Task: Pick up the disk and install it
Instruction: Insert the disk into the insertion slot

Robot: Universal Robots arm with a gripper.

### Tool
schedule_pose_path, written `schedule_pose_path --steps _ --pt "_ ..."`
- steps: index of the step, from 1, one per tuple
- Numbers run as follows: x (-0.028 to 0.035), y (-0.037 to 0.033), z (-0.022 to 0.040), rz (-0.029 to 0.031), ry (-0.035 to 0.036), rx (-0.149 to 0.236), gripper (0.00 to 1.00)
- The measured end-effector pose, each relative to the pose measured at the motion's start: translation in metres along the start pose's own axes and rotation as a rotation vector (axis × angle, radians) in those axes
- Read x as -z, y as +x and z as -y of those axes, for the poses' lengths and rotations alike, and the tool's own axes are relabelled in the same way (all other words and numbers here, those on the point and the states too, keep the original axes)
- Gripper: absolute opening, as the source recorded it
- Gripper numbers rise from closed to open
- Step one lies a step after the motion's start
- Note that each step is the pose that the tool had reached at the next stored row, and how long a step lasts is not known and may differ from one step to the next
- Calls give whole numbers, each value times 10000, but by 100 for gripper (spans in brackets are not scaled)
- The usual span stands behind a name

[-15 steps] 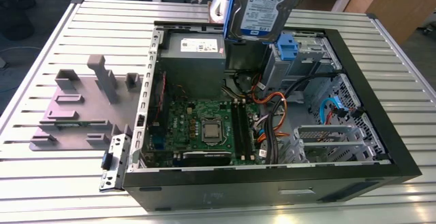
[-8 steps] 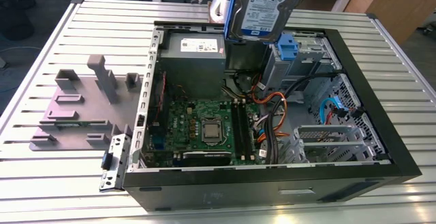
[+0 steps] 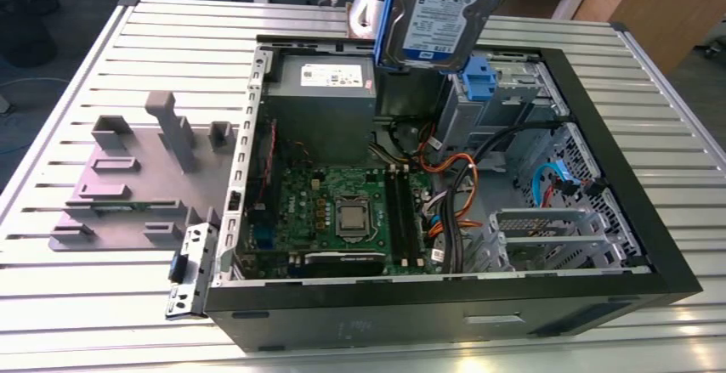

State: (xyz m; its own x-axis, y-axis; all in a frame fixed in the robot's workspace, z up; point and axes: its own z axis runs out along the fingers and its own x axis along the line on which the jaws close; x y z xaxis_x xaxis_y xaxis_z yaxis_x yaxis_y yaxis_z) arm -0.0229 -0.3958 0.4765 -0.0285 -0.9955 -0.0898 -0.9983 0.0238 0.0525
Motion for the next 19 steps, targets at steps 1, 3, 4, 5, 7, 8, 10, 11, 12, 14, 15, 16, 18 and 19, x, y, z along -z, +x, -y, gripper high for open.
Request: schedule_pose_path --steps 1,3,4,5,7,8,10,11,12,14,15,16,18,19 --pt "0 1 2 0 0 0 37" --pt "1 3 5 0 0 0 37" --pt "1 5 6 0 0 0 37" --pt "1 6 8 1 0 0 37" --pt "1 8 11 1 0 0 37" --pt "2 9 13 0 0 0 37" --pt "2 12 17 0 0 0 37" --pt "2 14 18 1 0 0 37" --pt "2 16 20 1 0 0 37" --pt "3 19 24 0 0 0 37" --pt "3 21 25 0 0 0 37" --pt "3 23 26 1 0 -1 37" --pt "4 26 29 0 0 0 37" --pt "4 27 31 0 0 0 37"
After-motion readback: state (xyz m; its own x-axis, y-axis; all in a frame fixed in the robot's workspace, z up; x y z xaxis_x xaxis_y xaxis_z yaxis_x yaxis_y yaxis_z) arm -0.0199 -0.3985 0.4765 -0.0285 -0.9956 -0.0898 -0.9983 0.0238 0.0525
